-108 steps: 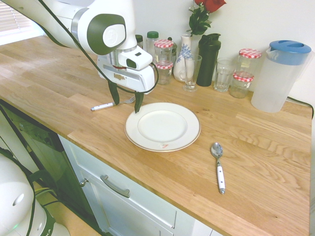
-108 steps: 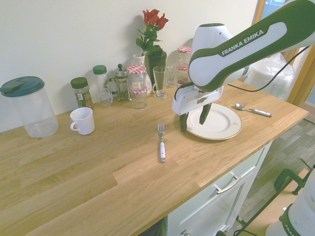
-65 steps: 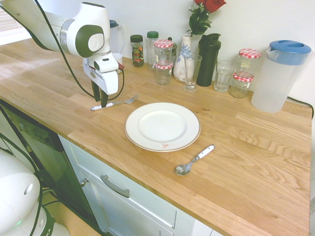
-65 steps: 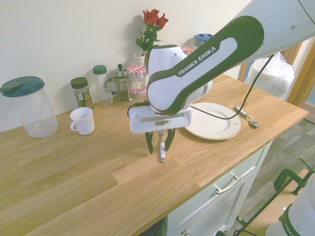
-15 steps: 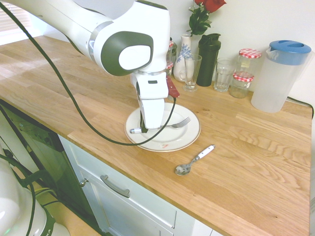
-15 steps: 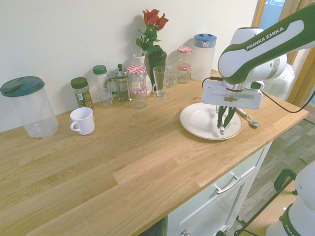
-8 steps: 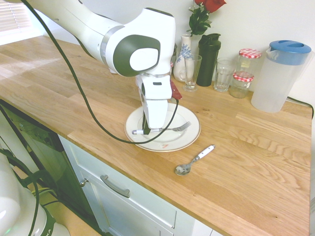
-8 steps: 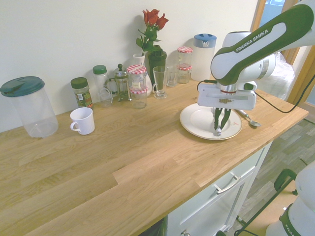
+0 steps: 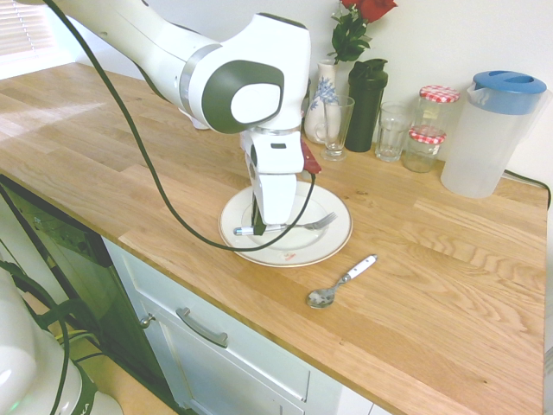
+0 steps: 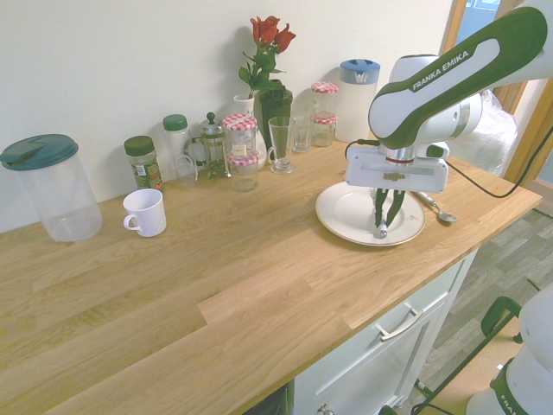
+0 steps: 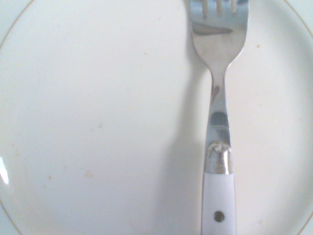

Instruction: Put the fork into the plate

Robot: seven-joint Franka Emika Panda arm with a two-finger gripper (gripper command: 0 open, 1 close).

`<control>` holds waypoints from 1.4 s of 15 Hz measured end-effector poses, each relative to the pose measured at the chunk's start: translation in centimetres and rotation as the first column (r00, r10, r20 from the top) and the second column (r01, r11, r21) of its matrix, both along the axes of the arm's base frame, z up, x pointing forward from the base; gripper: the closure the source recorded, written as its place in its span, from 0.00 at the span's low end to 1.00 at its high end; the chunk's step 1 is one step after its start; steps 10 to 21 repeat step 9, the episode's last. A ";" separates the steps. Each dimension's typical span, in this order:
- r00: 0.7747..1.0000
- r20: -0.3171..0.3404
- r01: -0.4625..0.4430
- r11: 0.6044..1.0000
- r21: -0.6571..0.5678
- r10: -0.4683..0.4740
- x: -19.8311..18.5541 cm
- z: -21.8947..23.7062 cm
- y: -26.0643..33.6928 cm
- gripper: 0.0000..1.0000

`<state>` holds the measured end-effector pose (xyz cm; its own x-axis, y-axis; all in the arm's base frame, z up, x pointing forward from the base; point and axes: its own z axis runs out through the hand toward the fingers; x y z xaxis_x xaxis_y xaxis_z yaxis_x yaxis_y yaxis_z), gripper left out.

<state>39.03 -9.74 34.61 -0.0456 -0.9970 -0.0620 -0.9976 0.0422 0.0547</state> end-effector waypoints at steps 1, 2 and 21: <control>1.000 0.001 0.000 1.000 0.000 0.000 0.0 0.0 0.0 0.00; 1.000 0.001 0.001 1.000 0.000 -0.001 0.0 0.1 0.0 0.00; 0.999 0.024 0.030 1.000 0.005 -0.031 -0.8 2.0 -0.8 0.00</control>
